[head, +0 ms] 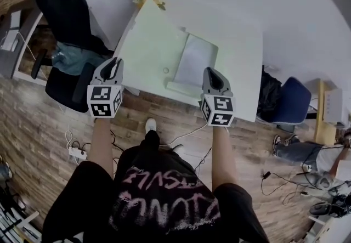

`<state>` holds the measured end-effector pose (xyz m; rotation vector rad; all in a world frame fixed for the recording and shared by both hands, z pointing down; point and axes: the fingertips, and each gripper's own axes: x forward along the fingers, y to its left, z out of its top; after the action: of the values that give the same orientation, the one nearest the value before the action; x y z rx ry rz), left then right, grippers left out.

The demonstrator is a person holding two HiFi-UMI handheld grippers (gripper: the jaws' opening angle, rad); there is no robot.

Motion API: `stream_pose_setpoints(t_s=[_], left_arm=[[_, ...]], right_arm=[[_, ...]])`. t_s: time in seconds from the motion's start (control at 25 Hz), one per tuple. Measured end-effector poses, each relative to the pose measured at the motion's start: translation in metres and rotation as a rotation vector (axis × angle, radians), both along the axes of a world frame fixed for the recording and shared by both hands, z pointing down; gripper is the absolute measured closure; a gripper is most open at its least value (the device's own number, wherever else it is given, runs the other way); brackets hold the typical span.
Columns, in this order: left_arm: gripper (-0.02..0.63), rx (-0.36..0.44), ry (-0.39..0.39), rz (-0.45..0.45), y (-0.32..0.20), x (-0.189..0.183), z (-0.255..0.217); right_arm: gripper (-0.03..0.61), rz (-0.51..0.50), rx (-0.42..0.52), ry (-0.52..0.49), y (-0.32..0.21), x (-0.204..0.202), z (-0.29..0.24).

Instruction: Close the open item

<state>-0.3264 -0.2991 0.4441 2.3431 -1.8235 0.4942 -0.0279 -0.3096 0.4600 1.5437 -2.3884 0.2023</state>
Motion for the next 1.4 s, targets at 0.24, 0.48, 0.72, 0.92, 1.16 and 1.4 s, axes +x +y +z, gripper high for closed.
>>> stream_pose_setpoints(t_s=[0.24, 0.48, 0.72, 0.92, 1.16, 1.4], left_arm=[[0.568, 0.028, -0.001, 0.022, 0.005, 0.028, -0.017], [0.575, 0.059, -0.014, 0.057, 0.012, 0.066, -0.031], [0.581, 0.083, -0.037, 0.127, 0.021, 0.116, -0.044], [0.582, 0.086, -0.053, 0.193, 0.03, 0.156, -0.045], [0.581, 0.075, -0.072, 0.285, 0.037, 0.208, -0.039], [0.578, 0.045, -0.087, 0.368, 0.042, 0.253, -0.03]], right_arm=[[0.568, 0.046, 0.015, -0.03, 0.016, 0.037, -0.008], [0.568, 0.083, 0.017, -0.048, 0.037, 0.071, -0.006], [0.568, 0.117, 0.029, -0.07, 0.058, 0.106, -0.009], [0.568, 0.15, 0.034, -0.083, 0.074, 0.133, -0.009], [0.568, 0.191, 0.027, -0.092, 0.09, 0.165, -0.004], [0.568, 0.248, 0.011, -0.099, 0.11, 0.196, 0.006]])
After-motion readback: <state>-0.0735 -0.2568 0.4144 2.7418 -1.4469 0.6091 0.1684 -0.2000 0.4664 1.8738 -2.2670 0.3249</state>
